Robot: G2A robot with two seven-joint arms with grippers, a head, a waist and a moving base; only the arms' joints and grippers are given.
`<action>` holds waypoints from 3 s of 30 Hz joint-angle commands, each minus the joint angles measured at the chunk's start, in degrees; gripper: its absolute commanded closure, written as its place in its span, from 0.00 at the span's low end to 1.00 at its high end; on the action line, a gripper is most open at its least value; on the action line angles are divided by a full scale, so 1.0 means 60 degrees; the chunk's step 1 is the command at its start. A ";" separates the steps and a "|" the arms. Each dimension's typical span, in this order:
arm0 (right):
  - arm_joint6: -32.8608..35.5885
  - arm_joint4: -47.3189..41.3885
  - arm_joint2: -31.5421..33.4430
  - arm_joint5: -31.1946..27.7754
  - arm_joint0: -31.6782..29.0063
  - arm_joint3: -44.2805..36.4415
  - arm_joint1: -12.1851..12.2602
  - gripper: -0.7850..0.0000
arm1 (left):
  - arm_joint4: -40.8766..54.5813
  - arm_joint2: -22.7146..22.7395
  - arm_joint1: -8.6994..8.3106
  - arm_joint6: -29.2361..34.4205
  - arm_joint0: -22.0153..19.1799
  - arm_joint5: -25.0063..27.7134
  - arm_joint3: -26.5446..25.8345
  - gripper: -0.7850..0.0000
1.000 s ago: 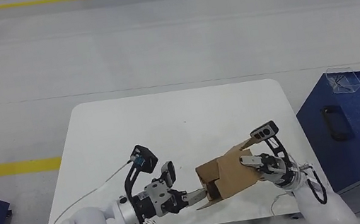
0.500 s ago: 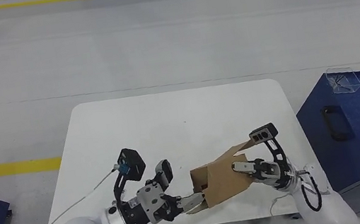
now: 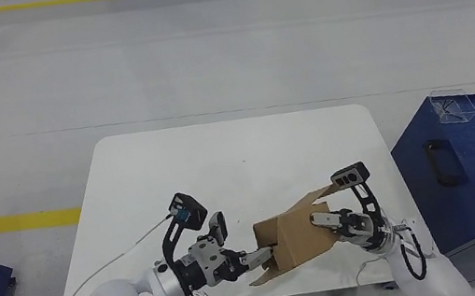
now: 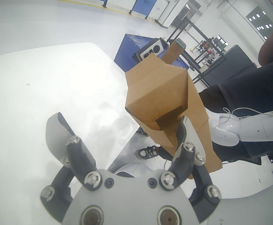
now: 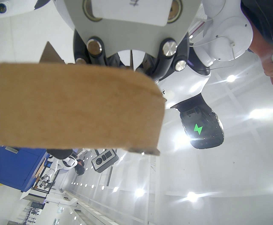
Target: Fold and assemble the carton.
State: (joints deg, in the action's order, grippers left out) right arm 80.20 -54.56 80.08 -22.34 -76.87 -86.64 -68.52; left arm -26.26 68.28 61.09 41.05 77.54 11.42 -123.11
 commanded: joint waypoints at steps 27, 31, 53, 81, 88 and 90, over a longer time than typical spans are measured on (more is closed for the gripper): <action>-0.0338 -0.0870 -0.0181 0.0970 0.0164 0.0315 -0.0033 1.00 | 0.0651 -0.0120 0.0068 -0.1279 0.0009 0.1061 0.0090 0.00; -0.0432 -0.1074 -0.0253 0.1404 0.0223 0.0416 -0.0043 1.00 | 0.1097 0.0189 0.0041 -0.1702 0.0285 0.1676 0.0048 0.00; -0.0151 -0.2814 -0.0405 0.3346 -0.0114 -0.0025 -0.0110 1.00 | -0.3592 -0.0697 0.0331 -0.6219 0.0711 0.1910 0.0306 0.00; 0.0233 -0.2544 0.0141 0.2486 -0.0318 -0.0243 -0.0127 1.00 | -0.4587 -0.1224 0.0577 -0.6379 0.0658 0.1208 0.0263 0.00; 0.0054 -0.2470 0.0421 0.1814 -0.0349 -0.0246 -0.0144 1.00 | -0.4302 -0.0842 0.0571 -0.6872 0.1106 0.1154 -0.0127 0.00; -0.0042 -0.2327 0.0467 0.1451 -0.0363 -0.0258 -0.0157 1.00 | -0.4262 -0.0707 0.0563 -0.7172 0.1311 0.1230 -0.0327 0.00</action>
State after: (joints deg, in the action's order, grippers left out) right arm 80.12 -68.88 82.82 -12.75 -79.02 -88.14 -69.43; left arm -51.81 63.69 64.49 -1.05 84.80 18.64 -124.60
